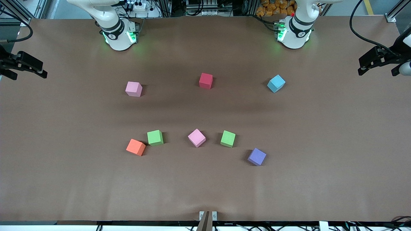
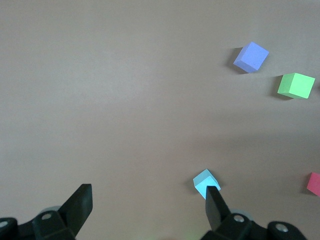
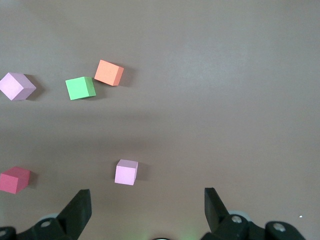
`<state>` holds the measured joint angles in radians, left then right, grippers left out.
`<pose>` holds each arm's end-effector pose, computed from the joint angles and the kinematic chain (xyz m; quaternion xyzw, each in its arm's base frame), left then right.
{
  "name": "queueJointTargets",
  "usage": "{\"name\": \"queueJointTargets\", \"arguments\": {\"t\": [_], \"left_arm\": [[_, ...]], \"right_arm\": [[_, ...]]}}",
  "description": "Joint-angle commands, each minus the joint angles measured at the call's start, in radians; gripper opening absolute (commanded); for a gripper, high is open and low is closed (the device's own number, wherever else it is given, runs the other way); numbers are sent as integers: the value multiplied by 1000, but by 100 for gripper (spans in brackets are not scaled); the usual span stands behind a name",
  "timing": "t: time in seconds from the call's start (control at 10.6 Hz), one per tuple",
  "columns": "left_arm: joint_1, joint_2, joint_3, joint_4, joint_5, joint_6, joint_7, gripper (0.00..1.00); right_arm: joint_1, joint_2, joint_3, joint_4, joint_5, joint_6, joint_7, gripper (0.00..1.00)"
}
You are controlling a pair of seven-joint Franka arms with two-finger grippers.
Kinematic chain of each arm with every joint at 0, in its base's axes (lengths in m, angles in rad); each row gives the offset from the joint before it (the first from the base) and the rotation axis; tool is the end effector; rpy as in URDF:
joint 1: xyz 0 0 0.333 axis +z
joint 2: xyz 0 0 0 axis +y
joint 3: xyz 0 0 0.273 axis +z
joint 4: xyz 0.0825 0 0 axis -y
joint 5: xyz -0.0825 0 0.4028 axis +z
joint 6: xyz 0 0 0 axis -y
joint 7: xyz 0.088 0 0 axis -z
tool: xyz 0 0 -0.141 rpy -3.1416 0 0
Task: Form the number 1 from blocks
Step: 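Grasp the red cube with the right gripper while the left gripper reaches the green cube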
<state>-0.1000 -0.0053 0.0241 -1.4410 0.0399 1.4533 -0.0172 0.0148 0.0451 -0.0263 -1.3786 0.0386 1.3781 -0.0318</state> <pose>0.5584 -0.0364 0.6031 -0.9994 0.0268 -0.0097 0.0193 0.5626 -0.0001 0.5979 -0.9995 -0.0134 0.0224 0.0189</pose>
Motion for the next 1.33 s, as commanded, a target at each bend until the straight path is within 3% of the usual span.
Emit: {"name": "queueJointTargets", "arguments": {"t": [0.0,0.47,0.85,1.23], "left_arm": [[6,-12,4,-1,-25,2,19,100],[6,-9,2,-7,-26,2,13,100],[6,-1,0,-9,-28,2,20,100],[0,4,-3,-27,-41,2,22,100]], "right_arm": [[-16,-1,8,1,3,-8,-17,100],[28,15,14,-38,17,-8,-14,100],[193,80,14,-76,41,2,67,100],[442,200,14,-111,66,151,373,100]]}}
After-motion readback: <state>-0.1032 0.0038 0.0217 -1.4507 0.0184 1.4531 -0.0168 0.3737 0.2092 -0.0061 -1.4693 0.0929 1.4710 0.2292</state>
